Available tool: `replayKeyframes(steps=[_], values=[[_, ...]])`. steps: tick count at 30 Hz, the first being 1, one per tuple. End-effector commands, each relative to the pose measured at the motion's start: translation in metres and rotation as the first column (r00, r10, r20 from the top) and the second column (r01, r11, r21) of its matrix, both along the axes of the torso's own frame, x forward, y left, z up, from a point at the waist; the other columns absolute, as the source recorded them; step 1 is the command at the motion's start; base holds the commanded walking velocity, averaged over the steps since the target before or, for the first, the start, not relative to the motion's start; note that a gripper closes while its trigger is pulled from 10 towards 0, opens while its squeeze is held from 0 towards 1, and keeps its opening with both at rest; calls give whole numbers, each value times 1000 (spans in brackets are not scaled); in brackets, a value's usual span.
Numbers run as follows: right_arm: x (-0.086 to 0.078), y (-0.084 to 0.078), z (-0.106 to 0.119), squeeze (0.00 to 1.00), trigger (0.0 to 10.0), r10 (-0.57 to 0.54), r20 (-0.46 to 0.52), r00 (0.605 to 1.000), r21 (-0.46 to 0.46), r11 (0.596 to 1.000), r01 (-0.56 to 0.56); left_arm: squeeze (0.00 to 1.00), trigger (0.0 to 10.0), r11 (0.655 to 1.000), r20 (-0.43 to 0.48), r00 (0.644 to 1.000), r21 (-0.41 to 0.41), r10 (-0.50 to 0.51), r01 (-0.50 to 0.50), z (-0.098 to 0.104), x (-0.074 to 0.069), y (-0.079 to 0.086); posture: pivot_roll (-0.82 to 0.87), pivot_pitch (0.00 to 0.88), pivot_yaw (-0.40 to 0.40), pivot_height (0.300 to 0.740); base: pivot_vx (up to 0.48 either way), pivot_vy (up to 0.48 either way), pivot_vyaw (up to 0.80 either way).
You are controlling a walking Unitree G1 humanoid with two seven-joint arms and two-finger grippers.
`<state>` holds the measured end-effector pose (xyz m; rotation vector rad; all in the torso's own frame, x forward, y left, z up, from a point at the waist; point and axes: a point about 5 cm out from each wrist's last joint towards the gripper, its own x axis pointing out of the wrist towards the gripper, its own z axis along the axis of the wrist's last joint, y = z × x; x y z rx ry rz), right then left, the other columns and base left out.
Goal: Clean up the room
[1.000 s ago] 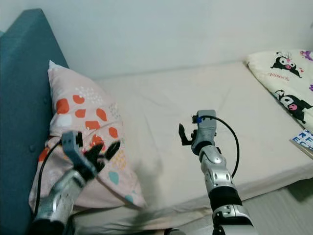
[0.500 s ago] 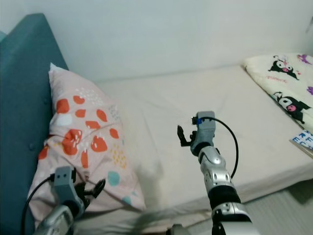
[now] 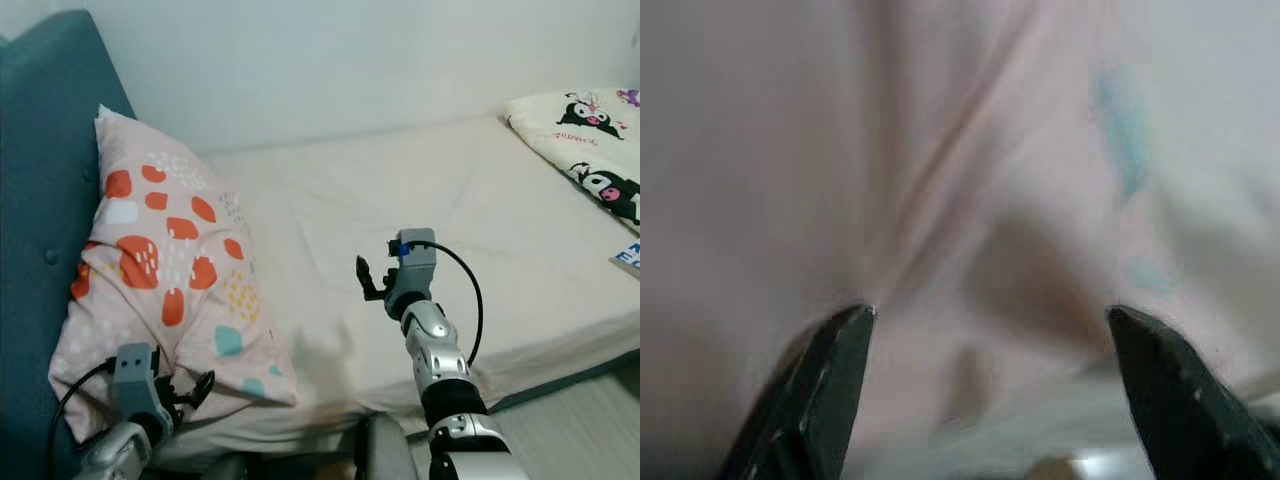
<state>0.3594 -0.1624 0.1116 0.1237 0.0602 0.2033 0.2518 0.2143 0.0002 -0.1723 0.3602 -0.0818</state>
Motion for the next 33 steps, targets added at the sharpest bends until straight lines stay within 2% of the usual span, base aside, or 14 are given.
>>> replayKeyframes(steps=[1,13,19,21,23,26,28,29,30,33], values=[[-4,8,-11,0,10000,27,-41,999,25,999,-26,0,10000,1000,-38,999,29,2,-1,-7,-8,5,-105,157,25,601,0,0,0],[-3,23,-12,0,10000,72,-21,997,75,995,-70,0,10000,996,4,999,85,-37,37,3,-3,4,-86,185,42,601,0,0,0],[-5,33,-12,0,10000,139,-6,990,82,987,-138,0,10000,997,68,996,55,-50,46,15,3,0,-78,203,48,601,0,0,0],[-6,38,-8,0,10000,193,37,981,147,969,-196,0,10000,997,87,994,46,-73,69,19,1,-1,-69,213,50,601,0,0,0],[-6,40,-7,0,10000,209,45,977,153,965,-214,0,10000,996,68,995,57,-73,69,17,-2,2,-65,219,52,601,0,0,550],[-7,47,-5,0,10000,267,57,962,119,955,-272,0,10000,994,12,998,92,-60,59,7,-15,12,-59,227,54,601,0,0,575],[-6,47,-4,0,10000,277,63,959,135,950,-283,0,10000,991,-63,997,121,-41,49,-6,-34,24,-38,249,58,601,0,0,578],[-6,47,-4,0,10000,277,63,959,135,950,-283,0,10000,991,-63,997,121,-41,49,-6,-34,24,-38,249,58,601,0,0,575],[-6,46,-3,0,10000,278,64,958,140,948,-285,0,10000,990,-91,995,132,-34,46,-11,-42,29,-38,249,58,601,0,0,575],[-2,34,-3,0,10000,238,53,970,159,957,-243,0,10000,987,-214,977,156,-3,37,-31,-81,46,-6,276,72,601,0,0,635]])
